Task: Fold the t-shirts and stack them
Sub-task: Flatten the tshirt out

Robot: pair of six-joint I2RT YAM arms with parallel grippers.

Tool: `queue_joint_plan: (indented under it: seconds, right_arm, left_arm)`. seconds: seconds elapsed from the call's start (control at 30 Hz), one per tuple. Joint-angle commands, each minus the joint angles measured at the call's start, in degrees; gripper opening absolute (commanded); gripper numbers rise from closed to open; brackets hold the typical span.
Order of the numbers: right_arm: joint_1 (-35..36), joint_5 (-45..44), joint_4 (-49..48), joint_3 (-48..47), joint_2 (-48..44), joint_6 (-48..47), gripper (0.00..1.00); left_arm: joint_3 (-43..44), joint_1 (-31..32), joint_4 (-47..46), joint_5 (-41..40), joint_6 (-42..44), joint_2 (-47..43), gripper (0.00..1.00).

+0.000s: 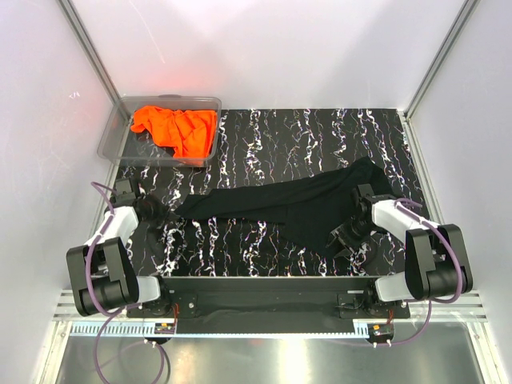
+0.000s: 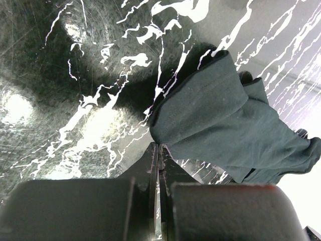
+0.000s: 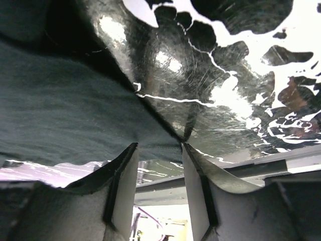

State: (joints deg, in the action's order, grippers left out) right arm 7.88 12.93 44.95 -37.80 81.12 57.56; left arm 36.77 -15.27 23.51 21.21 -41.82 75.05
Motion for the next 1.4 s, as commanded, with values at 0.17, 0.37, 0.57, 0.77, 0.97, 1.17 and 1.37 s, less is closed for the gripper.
queue_joint_plan:
  seconds: [0.17, 0.37, 0.57, 0.77, 0.97, 1.17, 1.37]
  right_arm:
    - [0.8, -1.1, 1.6, 1.6, -2.5, 4.0, 0.45]
    - [1.5, -2.5, 2.5, 0.2, 1.0, 7.2, 0.47]
    - [2.8, -4.4, 4.0, -1.2, 2.9, 10.4, 0.44]
    - [2.8, -6.7, 4.7, -0.8, 1.2, 13.3, 0.21]
    - [2.7, -11.9, 4.6, -4.4, -2.0, 8.2, 0.00]
    - [2.7, -18.7, 4.8, -12.0, -7.9, 2.0, 0.00]
    - [2.6, -27.0, 4.1, -22.5, -14.3, -8.4, 0.00]
  left_arm:
    - [1.2, 0.3, -0.5, -0.4, 0.0, -3.0, 0.00]
    - [1.7, 0.3, -0.5, -0.6, 0.0, -2.8, 0.00]
    - [2.7, 0.3, -0.6, -1.0, -0.1, -2.2, 0.00]
    - [2.0, 0.3, -0.5, -1.1, 0.8, -2.5, 0.00]
    - [2.2, 0.3, -0.1, -1.4, 2.0, -2.4, 0.00]
    - [2.3, 0.8, 0.6, -1.6, 2.8, -3.7, 0.00]
    - [4.4, 4.4, 3.2, -4.8, 4.6, -7.1, 0.00]
